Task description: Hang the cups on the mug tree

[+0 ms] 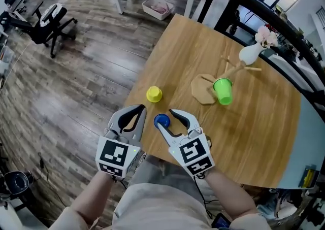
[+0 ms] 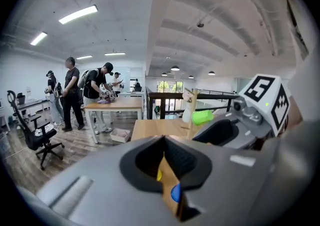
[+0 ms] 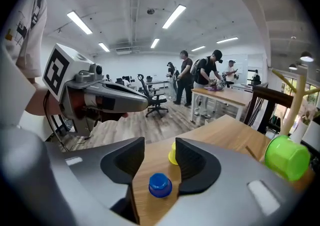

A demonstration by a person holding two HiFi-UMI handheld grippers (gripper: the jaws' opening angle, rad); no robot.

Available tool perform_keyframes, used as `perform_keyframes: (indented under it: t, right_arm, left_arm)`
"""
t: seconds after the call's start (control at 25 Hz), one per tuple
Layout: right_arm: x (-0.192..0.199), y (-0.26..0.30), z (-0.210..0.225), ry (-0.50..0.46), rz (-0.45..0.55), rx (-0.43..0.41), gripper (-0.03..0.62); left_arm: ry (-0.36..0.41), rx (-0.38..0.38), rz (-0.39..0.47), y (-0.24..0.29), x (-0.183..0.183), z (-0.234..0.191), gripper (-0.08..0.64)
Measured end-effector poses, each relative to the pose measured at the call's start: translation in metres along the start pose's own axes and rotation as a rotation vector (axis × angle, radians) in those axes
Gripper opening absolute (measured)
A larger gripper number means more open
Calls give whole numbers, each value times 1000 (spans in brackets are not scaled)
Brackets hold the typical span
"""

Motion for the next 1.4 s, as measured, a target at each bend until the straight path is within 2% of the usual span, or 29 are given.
perform_keyframes:
  t: [0.28,0.68,0.88,1.4]
  right_arm:
    - [49,38,-1,40,-66,-21,253]
    - [99,77,15,67,-134,2,273]
    - [117,91,13,79,-162,6,276]
    - [131,105,25,90,-198,37,239]
  left_arm:
    - [-39,13,-61,19,43,4,2]
    - [-95,40,-166,36,111,11,2]
    - [-91,54,-197,37,135,12,2]
    - [-73,85,-230,46,151,13,2]
Point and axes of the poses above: the fingertips, and each gripper's own axes: y forward along the fingers, z to its right, x out of its underside, the point moved 7 cm from there along -y, backward along the fingers, and after that the axes turned 15 degrees about -x, right-handed, at the moved point
